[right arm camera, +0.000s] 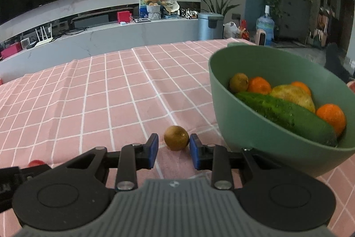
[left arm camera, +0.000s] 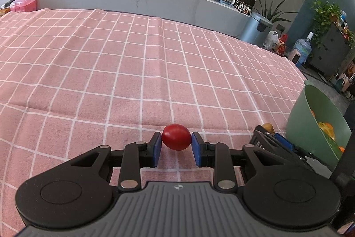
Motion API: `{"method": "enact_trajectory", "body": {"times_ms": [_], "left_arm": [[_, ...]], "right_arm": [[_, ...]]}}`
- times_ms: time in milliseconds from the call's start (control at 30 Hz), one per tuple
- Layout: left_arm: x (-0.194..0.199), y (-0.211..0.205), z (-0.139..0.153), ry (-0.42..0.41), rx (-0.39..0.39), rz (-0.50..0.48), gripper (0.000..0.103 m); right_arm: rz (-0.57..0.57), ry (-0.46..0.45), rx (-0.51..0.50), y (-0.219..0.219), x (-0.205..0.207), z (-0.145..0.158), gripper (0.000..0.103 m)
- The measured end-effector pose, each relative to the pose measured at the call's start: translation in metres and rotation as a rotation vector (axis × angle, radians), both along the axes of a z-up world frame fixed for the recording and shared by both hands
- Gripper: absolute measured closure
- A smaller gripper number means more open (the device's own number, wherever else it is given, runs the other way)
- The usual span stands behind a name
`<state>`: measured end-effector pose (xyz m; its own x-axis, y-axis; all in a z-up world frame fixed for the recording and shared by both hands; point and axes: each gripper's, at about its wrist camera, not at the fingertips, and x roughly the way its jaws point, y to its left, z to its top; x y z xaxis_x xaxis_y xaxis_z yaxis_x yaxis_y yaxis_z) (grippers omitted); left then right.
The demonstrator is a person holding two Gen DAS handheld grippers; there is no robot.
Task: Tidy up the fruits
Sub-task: 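Carry the tomato in the left tool while the right tool carries the brown fruit to the colander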
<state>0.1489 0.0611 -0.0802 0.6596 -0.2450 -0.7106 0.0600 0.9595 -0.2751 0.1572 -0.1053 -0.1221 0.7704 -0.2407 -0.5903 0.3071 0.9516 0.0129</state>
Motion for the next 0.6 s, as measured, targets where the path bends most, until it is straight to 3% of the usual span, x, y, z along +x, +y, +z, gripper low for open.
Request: {"method": "enact_trajectory", "body": {"times_ms": [233,600], "left_arm": [[-0.001,0.001,0.003,-0.006,0.003,-0.001,0.071],[-0.01,-0.002,0.033,-0.034,-0.019,-0.003,0.071]], "right_arm": [[0.03,-0.015,0.011,-0.004,-0.003,0.005,0.083],[0.251,-0.057,0.072,-0.015,-0.038,0.043,0.083]]}}
